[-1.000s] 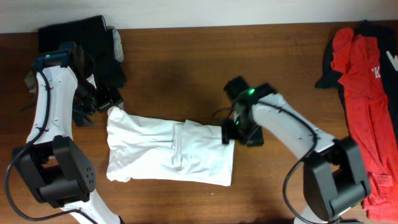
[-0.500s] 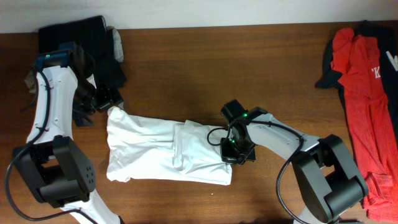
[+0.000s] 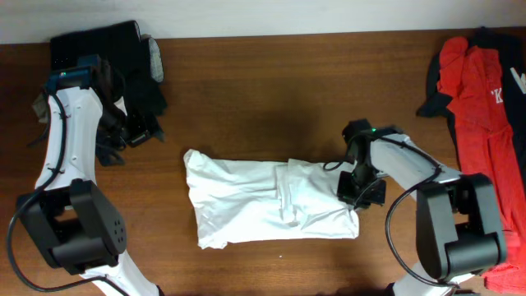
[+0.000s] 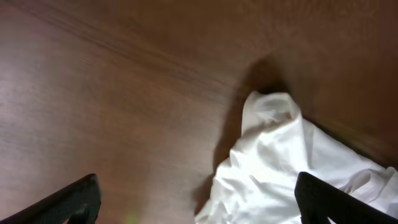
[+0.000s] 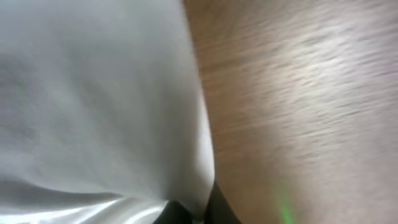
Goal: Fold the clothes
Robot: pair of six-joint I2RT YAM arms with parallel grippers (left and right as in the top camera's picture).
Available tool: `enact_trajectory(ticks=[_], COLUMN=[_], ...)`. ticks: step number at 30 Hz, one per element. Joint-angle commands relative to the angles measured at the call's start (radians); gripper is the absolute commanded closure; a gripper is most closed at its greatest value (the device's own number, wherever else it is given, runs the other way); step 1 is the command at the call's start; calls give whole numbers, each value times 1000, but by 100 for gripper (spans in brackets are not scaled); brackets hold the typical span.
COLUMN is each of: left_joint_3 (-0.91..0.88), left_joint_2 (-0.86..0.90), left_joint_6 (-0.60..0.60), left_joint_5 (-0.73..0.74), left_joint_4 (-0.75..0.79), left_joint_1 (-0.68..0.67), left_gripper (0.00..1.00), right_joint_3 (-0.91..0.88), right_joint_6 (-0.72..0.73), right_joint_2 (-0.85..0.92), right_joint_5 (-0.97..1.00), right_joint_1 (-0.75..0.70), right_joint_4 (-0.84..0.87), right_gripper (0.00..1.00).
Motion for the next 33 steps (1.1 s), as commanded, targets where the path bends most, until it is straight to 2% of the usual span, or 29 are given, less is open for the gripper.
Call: enact_trajectory(ticks=[1, 2, 6, 10, 12, 15, 19, 21, 23, 28, 30, 33], left_joint_3=[2, 2, -30, -47, -47, -47, -81, -185, -343, -703, -763, -795], left_joint_2=[-6, -6, -6, -19, -80, -270, -442, -481, -525, -609, -611, -611], left_joint_6=[5, 6, 29, 186, 201, 200, 100, 55, 38, 1, 1, 1], left_joint_5=[4, 4, 23, 182, 232, 206, 29, 30, 35, 55, 55, 55], left_joint_4=[19, 21, -12, -28, -6, 24, -16, -3, 76, 343, 420, 449], left_joint_1=[-4, -4, -4, -5, -21, -87, -173, -187, -194, -196, -196, -196], left_gripper=[1, 1, 1, 1, 1, 1, 1, 1, 1, 1, 1, 1], right_joint_3=[89, 121, 283, 332, 332, 332, 332, 332, 332, 332, 332, 332], right_joint_6=[-21, -21, -22, -66, -56, 7, 6, 6, 6, -5, -5, -5], right_joint_2=[-2, -2, -3, -3, -3, -11, -156, -267, -345, -369, -362, -362], right_joint_5=[38, 42, 57, 60, 48, -5, -21, 26, 58, 79, 79, 79], right_joint_1=[-13, -13, -13, -14, -14, -14, -14, -14, -14, -14, -14, -14], right_joint_4=[-56, -83, -238, -231, -228, -192, -190, -240, -276, -303, -302, -290], right_gripper=[31, 1, 1, 1, 1, 1, 1, 1, 1, 1, 1, 1])
